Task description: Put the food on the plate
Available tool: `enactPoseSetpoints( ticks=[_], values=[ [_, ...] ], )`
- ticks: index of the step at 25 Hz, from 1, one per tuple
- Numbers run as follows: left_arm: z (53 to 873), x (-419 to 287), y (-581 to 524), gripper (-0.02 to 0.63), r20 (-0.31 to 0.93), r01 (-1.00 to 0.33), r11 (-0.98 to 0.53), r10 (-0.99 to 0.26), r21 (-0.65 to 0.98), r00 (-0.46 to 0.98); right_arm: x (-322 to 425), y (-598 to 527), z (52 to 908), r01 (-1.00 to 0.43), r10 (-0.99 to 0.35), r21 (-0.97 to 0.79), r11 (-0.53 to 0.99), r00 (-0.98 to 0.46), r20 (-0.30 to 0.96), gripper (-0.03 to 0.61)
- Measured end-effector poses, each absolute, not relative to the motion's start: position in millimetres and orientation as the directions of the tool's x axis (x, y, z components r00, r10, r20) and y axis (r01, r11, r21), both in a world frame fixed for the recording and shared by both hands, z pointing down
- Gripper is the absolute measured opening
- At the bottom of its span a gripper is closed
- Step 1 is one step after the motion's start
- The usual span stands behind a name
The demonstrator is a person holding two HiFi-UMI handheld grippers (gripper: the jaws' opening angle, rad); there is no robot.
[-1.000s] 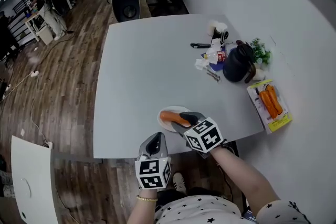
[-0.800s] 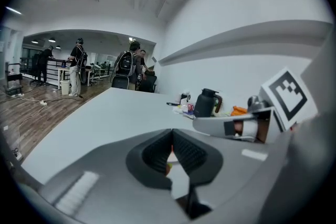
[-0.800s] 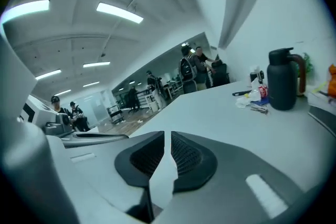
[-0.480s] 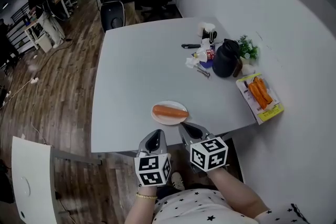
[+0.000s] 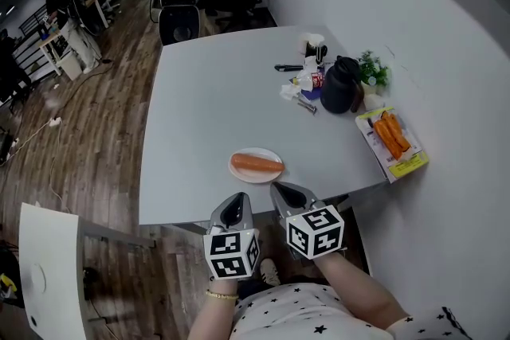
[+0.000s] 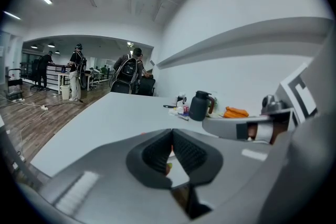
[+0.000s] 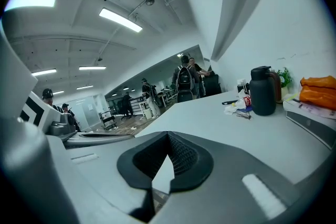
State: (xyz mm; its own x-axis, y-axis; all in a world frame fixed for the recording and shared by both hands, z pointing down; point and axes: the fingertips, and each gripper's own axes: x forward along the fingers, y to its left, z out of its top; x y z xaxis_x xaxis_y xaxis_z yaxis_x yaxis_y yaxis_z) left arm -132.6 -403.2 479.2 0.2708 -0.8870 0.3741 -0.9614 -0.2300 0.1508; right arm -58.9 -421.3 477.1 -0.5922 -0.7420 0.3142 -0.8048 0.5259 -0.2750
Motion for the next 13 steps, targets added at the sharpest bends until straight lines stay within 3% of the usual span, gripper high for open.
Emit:
enactPoseSetpoints(
  ticks=[13],
  values=[
    [474.8,-136.1,-397.5,0.008,0.371,-0.965,-0.220,-0.892,0.144,0.258,-58.7,-413.2,474.5,-0.809,-0.746,-0.253,0.530,-0.587,0.315,-0.002]
  ],
)
